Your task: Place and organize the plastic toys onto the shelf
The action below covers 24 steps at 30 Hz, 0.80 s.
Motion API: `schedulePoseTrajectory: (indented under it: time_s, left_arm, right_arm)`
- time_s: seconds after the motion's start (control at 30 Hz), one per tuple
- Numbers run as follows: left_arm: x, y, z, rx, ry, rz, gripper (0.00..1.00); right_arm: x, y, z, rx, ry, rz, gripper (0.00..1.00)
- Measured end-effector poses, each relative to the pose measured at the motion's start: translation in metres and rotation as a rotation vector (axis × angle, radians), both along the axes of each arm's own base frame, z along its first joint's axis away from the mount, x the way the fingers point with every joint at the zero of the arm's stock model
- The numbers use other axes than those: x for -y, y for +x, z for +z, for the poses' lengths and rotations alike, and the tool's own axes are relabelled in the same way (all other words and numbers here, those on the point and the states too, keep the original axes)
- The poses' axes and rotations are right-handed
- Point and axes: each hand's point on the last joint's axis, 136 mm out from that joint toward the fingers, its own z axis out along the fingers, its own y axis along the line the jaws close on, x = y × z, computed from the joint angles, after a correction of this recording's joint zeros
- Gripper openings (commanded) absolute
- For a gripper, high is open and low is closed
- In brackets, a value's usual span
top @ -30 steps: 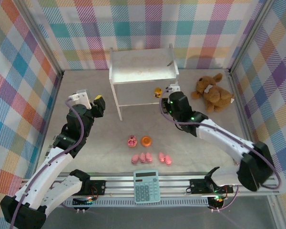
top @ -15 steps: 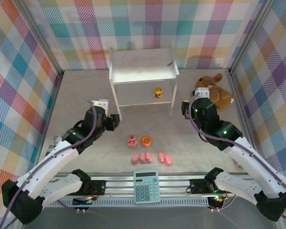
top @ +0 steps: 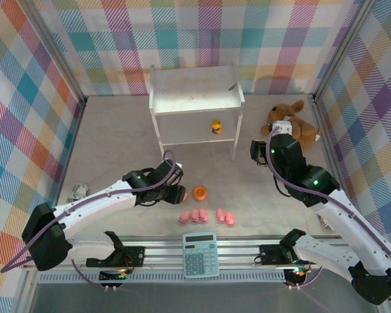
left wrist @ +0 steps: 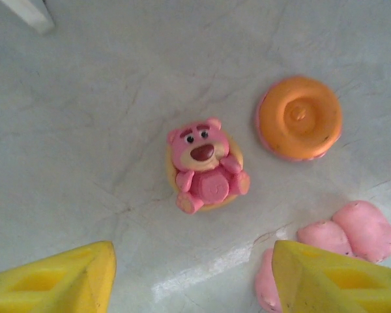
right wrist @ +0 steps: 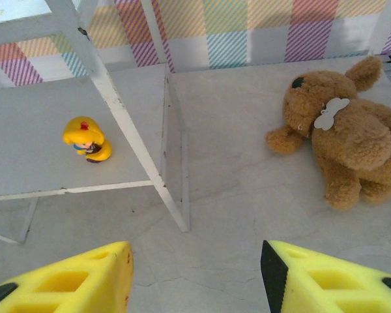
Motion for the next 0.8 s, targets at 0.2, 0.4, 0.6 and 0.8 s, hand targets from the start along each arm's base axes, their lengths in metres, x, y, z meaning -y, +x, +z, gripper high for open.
schedulePoseTrajectory:
  time_s: [0.2, 0.4, 0.6, 0.8]
  left_arm:
    - [0.007, -0.001, -0.027, -0.083, 0.019, 0.049, 0.66]
    - [0.015, 0.002, -0.058, -0.162, 0.083, 0.072, 0.65]
    - [0.022, 0.01, -0.063, -0.169, 0.097, 0.083, 0.64]
    - [0.025, 0.013, -0.072, -0.183, 0.108, 0.101, 0.64]
  right_arm:
    - [-0.003, 0.0, 0.002, 0.005, 0.013, 0.018, 0.57]
    - [-0.006, 0.001, 0.005, 0.02, 0.002, 0.037, 0.57]
    - [-0.002, -0.003, 0.014, 0.05, 0.002, 0.046, 0.58]
    - [0.003, -0.004, 0.019, 0.069, 0.001, 0.04, 0.58]
